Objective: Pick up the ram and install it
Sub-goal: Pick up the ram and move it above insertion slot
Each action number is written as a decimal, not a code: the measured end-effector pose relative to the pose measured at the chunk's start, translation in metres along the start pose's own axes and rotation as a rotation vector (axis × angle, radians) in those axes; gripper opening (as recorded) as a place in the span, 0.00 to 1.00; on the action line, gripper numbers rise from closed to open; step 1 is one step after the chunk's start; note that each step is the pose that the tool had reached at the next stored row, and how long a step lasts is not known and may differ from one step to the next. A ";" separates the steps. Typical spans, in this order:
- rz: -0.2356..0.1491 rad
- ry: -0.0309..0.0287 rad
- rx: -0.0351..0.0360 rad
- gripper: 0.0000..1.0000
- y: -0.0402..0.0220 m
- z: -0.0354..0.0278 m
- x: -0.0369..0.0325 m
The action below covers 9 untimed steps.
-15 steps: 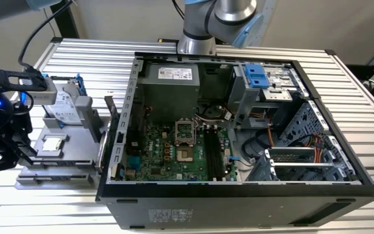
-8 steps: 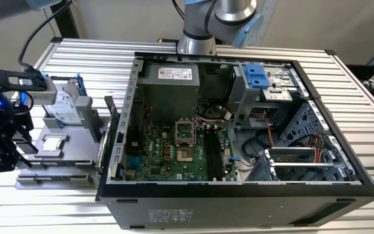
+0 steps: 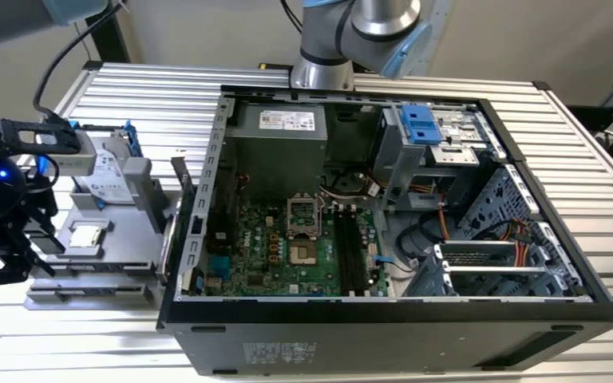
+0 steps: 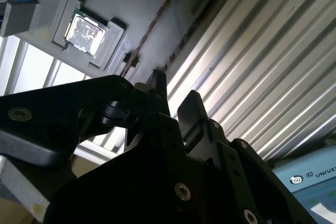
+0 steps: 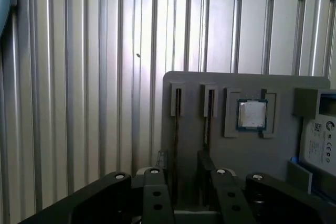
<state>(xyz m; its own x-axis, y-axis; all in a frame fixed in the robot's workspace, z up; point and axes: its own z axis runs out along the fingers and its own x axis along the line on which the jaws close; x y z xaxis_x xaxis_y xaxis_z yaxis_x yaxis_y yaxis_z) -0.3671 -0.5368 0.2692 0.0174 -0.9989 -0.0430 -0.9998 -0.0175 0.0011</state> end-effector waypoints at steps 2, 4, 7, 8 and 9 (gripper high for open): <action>0.000 0.0001 -0.0001 1.00 0.0000 0.0030 0.0001; 0.000 0.0001 -0.0001 1.00 0.0000 0.0060 0.0002; 0.001 0.0000 -0.0001 1.00 0.0000 0.0103 0.0000; 0.001 0.0000 0.0000 1.00 0.0000 0.0116 -0.0004; 0.001 0.0001 -0.0002 1.00 0.0000 0.0128 -0.0010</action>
<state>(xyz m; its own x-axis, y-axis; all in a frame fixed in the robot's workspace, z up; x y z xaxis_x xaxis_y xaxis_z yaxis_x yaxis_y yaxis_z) -0.3672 -0.5353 0.2565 0.0167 -0.9989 -0.0429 -0.9999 -0.0167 0.0013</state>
